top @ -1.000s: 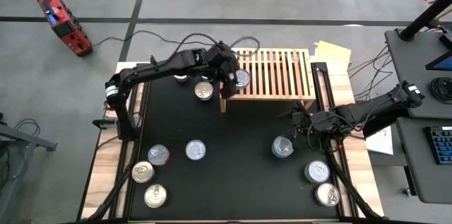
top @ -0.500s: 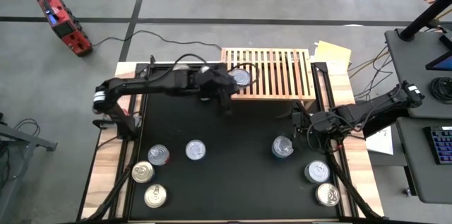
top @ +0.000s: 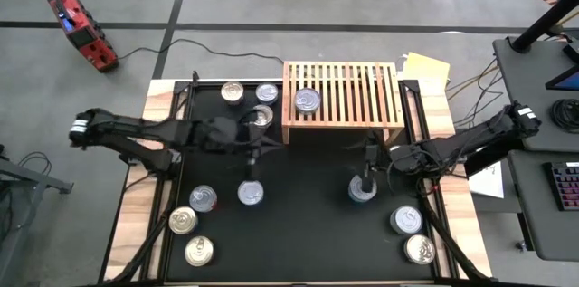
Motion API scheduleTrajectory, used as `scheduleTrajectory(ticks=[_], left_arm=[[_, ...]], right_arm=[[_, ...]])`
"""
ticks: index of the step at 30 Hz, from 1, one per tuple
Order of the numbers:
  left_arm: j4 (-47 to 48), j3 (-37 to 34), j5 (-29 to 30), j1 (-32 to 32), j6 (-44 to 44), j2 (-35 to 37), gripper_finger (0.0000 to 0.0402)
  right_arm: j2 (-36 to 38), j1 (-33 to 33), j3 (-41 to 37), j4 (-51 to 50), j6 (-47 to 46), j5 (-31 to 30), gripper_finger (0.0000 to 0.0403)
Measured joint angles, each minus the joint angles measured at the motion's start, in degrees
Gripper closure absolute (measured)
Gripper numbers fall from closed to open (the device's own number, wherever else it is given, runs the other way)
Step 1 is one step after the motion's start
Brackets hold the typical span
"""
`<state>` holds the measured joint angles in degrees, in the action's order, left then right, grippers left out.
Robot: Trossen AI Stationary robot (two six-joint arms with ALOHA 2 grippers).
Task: Stack canned seafood by type on shelf
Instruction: Put the green tuna can on the shelf
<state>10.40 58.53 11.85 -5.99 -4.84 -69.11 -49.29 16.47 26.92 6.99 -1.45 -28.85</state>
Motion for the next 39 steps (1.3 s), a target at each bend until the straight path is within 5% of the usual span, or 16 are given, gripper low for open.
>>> scheduleTrajectory(ticks=[4,18,22,29,39], left_arm=[[-1.4,-4.4,4.3,-2.4,0.4,4.4,0.04],[-7.4,-17.9,7.2,-3.0,0.7,12.1,0.04],[-11.7,-21.3,7.2,-3.0,0.4,12.8,0.04],[-16.9,-24.6,7.1,-2.9,-0.2,12.3,0.04],[-19.0,-24.9,7.1,-2.9,-0.7,12.2,0.04]], right_arm=[[-5.1,0.0,4.6,0.1,3.8,-7.0,0.0207],[-16.8,-8.3,26.3,-11.6,6.6,-6.7,0.0382],[-20.0,-13.3,32.6,-16.6,5.5,-3.7,0.039],[-26.0,-23.8,39.0,-19.0,6.6,15.3,0.039],[-33.4,-33.4,44.4,-23.6,5.6,16.4,0.039]])
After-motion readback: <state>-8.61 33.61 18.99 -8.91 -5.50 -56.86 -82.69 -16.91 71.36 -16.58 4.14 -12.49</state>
